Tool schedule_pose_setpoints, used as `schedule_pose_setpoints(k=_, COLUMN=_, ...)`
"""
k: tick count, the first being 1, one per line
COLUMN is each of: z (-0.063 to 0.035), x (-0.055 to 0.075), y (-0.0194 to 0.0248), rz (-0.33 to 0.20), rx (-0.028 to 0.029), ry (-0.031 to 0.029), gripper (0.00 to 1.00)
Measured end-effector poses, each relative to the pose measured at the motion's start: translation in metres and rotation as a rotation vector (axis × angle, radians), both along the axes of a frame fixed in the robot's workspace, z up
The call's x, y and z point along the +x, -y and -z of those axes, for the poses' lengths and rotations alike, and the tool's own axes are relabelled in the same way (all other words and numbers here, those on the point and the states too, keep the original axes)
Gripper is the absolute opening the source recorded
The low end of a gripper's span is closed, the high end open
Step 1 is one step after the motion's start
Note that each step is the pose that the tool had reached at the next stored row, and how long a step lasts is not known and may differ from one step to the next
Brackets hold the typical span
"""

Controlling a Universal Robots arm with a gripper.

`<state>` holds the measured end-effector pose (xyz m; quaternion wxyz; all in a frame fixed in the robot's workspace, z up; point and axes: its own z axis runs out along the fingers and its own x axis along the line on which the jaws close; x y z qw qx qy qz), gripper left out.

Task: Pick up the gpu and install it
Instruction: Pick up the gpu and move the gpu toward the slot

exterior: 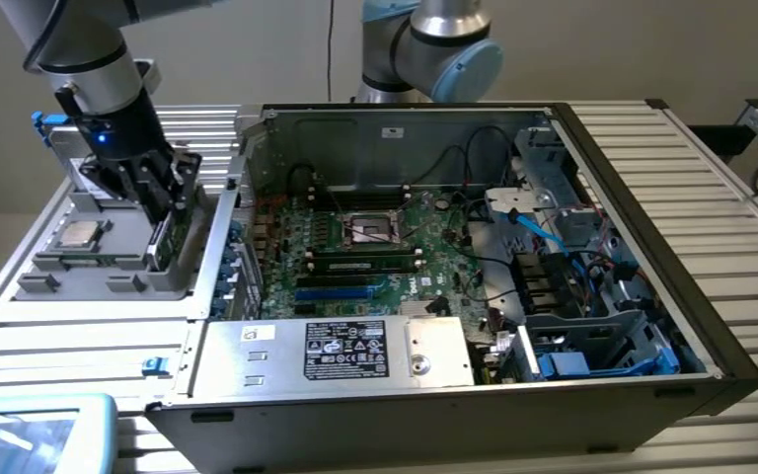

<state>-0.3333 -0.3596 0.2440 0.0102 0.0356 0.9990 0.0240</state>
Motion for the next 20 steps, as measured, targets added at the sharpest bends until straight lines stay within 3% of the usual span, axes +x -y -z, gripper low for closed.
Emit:
schedule_pose_setpoints(k=2, z=0.0027, x=-0.0027, y=-0.0017, rz=0.000, rx=0.0000, ry=-0.0003, gripper=0.40)
schedule_pose_setpoints(k=16, z=0.0030, x=-0.0014, y=-0.0017, rz=0.000, rx=0.0000, ry=-0.0024, gripper=0.40)
schedule_pose_setpoints(k=20, z=0.0030, x=-0.0014, y=-0.0017, rz=0.000, rx=0.0000, ry=-0.0025, gripper=0.28)
